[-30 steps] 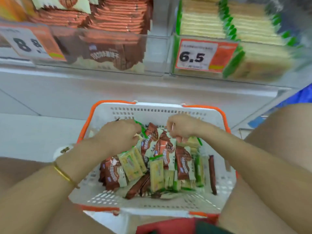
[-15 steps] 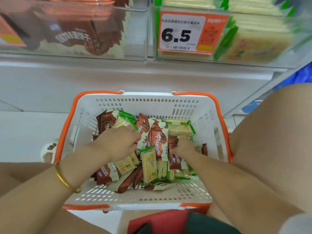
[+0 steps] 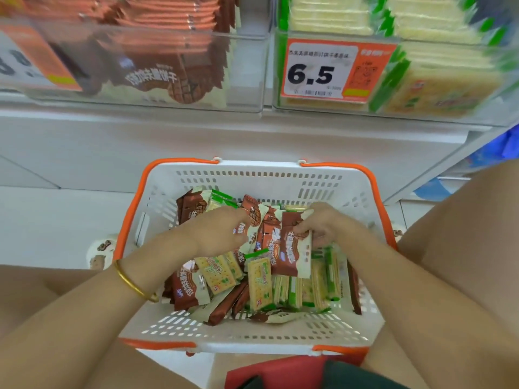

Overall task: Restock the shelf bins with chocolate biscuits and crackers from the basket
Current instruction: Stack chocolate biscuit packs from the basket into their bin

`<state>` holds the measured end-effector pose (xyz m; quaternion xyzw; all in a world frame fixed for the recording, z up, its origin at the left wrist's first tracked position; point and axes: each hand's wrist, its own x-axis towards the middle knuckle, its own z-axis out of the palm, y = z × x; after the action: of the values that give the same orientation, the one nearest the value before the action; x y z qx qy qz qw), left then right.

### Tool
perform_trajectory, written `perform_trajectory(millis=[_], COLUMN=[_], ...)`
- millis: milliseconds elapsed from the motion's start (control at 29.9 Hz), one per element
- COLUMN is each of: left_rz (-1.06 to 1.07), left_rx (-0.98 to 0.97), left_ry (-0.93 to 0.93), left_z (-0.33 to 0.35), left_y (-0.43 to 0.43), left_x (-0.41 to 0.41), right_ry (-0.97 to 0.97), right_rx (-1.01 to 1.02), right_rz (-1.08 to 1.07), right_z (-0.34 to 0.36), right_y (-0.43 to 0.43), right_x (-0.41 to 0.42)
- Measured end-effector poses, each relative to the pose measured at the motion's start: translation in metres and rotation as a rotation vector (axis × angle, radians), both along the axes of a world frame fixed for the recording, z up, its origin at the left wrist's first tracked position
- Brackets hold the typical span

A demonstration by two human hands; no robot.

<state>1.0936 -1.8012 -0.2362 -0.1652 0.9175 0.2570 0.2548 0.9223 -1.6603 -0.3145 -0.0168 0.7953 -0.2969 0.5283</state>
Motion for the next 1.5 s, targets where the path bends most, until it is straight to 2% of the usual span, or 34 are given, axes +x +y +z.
perform_trajectory(millis=[100,201,267,401,568,668,735,802,869,936,1003,1103,1237,1370,1504], left_rz=[0.248,0.459,0.468,0.407,0.401,0.566,0.696,0.697,0.617,0.513,0.439,0.462,0.474,0.479,0.493], left_rx=[0.224,0.519,0.603,0.6,0.397,0.225,0.048,-0.246,-0.483,-0.572,-0.66,-0.676,-0.695,-0.704,-0.689], left_ry=[0.012,0.061,0.11,0.193,0.438,0.76,1.043,1.164,1.044,0.839,0.754,0.768,0.764,0.769,0.797], left_z=[0.014,0.037,0.057,0.112,0.19,0.212,0.207,0.193,0.172,0.155,0.147,0.144,0.14,0.14,0.138], left_y=[-0.007,-0.022,-0.034,-0.062,-0.099,-0.127,-0.143,-0.153,-0.161,-0.165,-0.167,-0.168,-0.17,-0.169,-0.169], left_x=[-0.006,-0.005,-0.002,0.016,0.04,0.044,0.043,0.044,0.045,0.046,0.044,0.042,0.04,0.036,0.037], right_ry=[-0.15,-0.17,-0.153,-0.139,0.111,0.433,0.618,0.799,0.979,1.079,1.127,1.299,1.61,1.656,1.657], right_rx=[-0.299,-0.545,-0.618,-0.677,-0.791,-0.867,-0.905,-0.917,-0.871,-0.837,-0.828,-0.766,-0.513,-0.506,-0.479], right_rz=[-0.022,-0.041,-0.015,0.149,0.388,0.41,0.334,0.256,0.261,0.314,0.361,0.419,0.455,0.535,0.508], right_z=[0.056,0.095,0.117,0.174,0.252,0.287,0.3,0.303,0.298,0.289,0.28,0.27,0.265,0.259,0.261], right_y=[-0.015,-0.033,-0.041,-0.054,-0.09,-0.126,-0.155,-0.187,-0.224,-0.261,-0.292,-0.319,-0.326,-0.325,-0.319], right_x=[-0.003,0.013,0.024,0.032,0.048,0.048,0.044,0.04,0.035,0.031,0.031,0.033,0.031,0.034,0.033])
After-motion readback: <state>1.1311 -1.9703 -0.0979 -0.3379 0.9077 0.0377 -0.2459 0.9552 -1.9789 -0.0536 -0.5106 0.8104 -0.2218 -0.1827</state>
